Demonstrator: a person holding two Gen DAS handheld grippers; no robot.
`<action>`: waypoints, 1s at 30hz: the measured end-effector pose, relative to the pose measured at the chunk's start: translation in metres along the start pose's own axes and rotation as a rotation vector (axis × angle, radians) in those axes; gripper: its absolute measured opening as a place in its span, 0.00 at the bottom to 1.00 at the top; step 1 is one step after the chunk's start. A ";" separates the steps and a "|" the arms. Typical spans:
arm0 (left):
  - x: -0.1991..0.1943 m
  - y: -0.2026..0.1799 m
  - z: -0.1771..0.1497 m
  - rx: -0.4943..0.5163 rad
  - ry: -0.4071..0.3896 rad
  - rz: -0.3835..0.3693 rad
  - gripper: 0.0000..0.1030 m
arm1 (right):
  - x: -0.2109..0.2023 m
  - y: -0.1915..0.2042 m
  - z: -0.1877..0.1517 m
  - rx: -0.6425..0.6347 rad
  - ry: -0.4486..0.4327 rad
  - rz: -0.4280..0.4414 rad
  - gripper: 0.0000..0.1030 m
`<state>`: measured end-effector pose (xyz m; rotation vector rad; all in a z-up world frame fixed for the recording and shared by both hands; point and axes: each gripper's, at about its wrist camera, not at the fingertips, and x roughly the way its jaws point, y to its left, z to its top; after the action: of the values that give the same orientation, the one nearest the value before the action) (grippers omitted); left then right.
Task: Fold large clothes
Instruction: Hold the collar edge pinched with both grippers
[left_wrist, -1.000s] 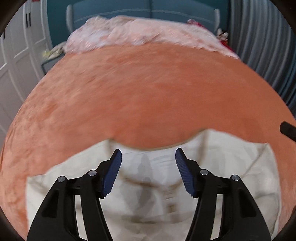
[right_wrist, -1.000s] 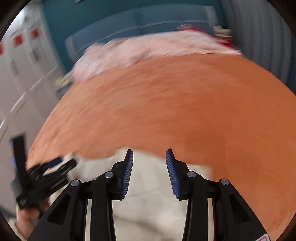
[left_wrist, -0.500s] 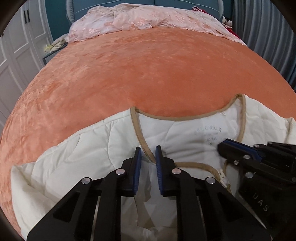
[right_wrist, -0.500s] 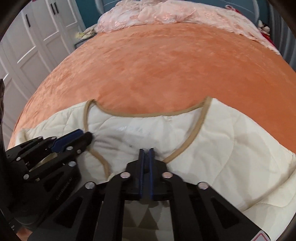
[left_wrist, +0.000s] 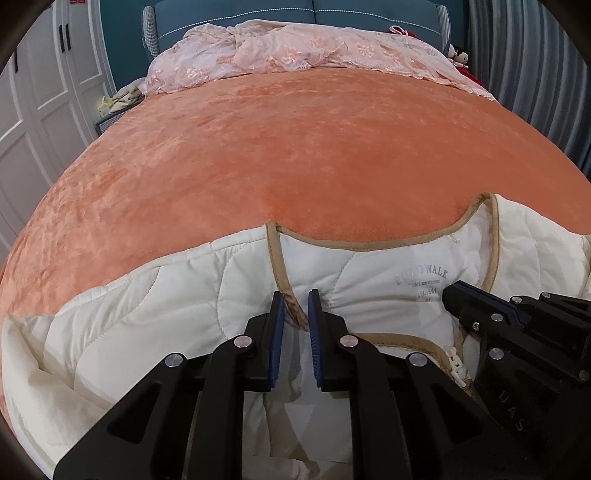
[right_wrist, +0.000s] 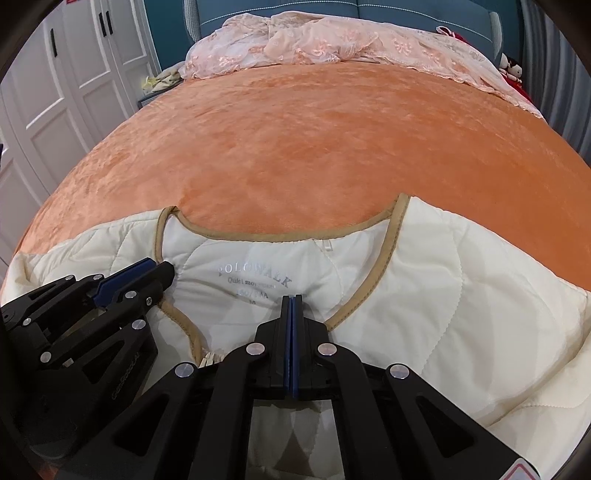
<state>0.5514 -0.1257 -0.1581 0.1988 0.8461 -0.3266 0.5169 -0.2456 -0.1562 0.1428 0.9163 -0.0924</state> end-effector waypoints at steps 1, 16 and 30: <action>0.000 0.000 -0.001 0.001 -0.005 0.002 0.12 | 0.000 0.000 0.000 0.000 -0.003 0.000 0.00; 0.001 -0.004 -0.004 0.014 -0.039 0.027 0.12 | 0.003 0.000 -0.004 0.005 -0.039 0.004 0.00; 0.003 -0.004 -0.005 0.004 -0.061 0.025 0.12 | 0.002 0.000 -0.006 0.009 -0.064 0.005 0.00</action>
<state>0.5478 -0.1284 -0.1638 0.2024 0.7826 -0.3100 0.5138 -0.2446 -0.1615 0.1499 0.8521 -0.0957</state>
